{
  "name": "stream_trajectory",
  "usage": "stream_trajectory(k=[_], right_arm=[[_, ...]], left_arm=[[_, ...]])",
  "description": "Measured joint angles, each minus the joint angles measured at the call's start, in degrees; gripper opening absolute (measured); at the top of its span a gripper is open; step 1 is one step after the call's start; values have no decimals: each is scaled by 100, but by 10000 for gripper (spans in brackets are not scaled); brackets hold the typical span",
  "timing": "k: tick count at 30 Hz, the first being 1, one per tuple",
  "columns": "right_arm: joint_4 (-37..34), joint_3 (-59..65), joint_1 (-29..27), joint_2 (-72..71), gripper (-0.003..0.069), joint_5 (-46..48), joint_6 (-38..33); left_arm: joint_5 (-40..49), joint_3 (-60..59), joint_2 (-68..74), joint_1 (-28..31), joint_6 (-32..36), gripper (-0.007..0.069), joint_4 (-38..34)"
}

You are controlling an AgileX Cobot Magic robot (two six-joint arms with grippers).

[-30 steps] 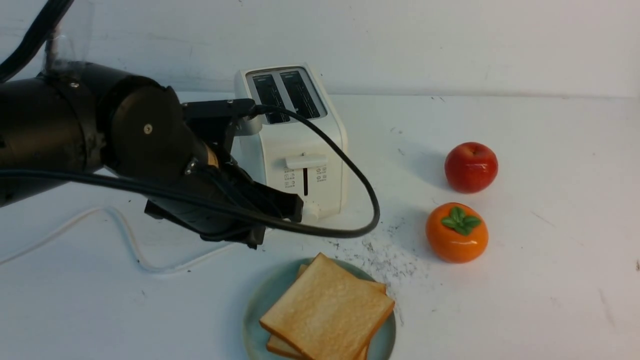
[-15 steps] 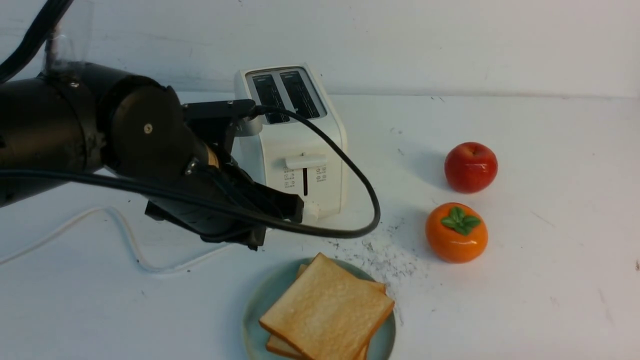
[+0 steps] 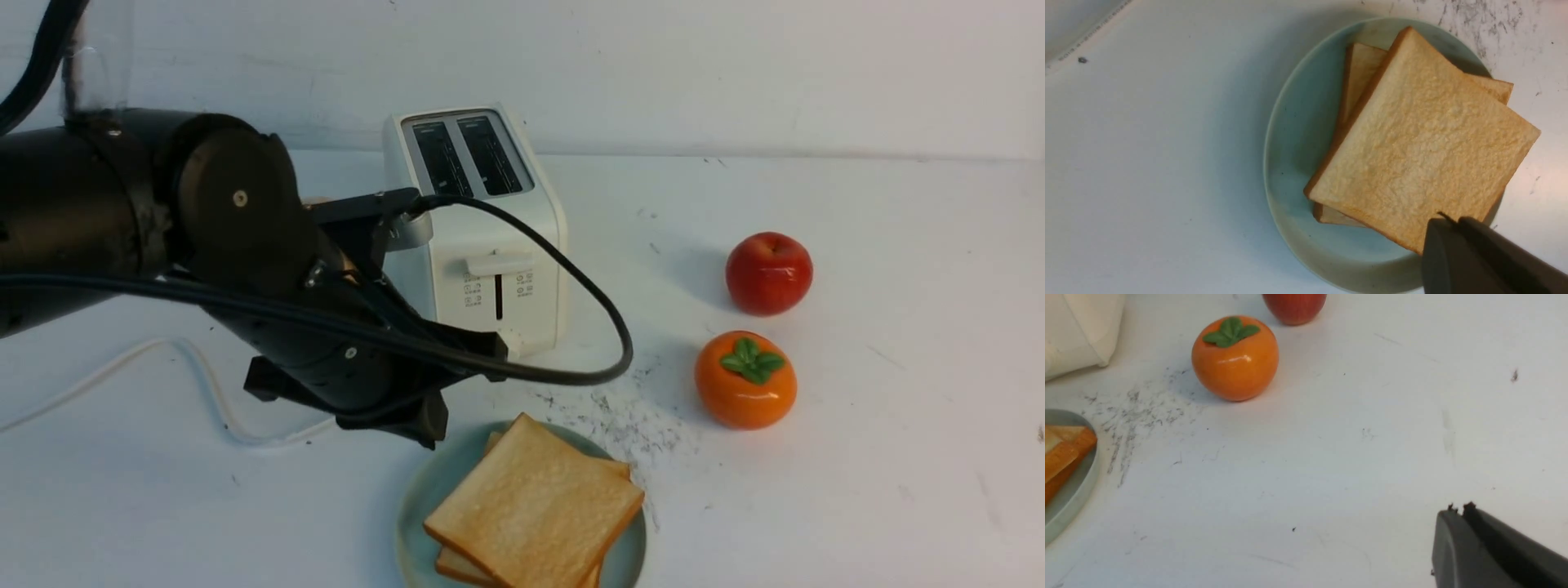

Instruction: Take toasted bread from bread machine on white table place on plate.

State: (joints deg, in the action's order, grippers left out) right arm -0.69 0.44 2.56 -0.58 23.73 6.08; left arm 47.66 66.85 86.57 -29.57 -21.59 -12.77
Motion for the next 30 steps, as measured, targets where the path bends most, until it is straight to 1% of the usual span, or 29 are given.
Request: stream_trajectory(k=[4,11,15,18,19,23,25,28,30], right_arm=[[2,17,-46,0,22,-70,0],[2,19,-52,0,24,-75,0],[2,19,-52,0,29,-75,0],[8,19,-52,0,32,-80,0],[8,19,-52,0,33,-80,0],[8,19,-52,0,34,-80,0],[8,19,-52,0,35,-80,0],[8,19,-52,0,38,-80,-6],[8,19,-52,0,44,-80,-16]], left_arm=[[0,0,0,0,47,3,0],[223,0,-400,0,410,3,21],[224,0,-1347,0,454,3,150],[173,0,-2134,0,461,3,417],[173,0,-2187,0,461,4,440],[439,0,-3366,0,455,9,930],[712,-20,-3887,0,455,12,989],[872,-199,-4483,0,455,15,987],[826,-671,-5194,0,455,16,922]])
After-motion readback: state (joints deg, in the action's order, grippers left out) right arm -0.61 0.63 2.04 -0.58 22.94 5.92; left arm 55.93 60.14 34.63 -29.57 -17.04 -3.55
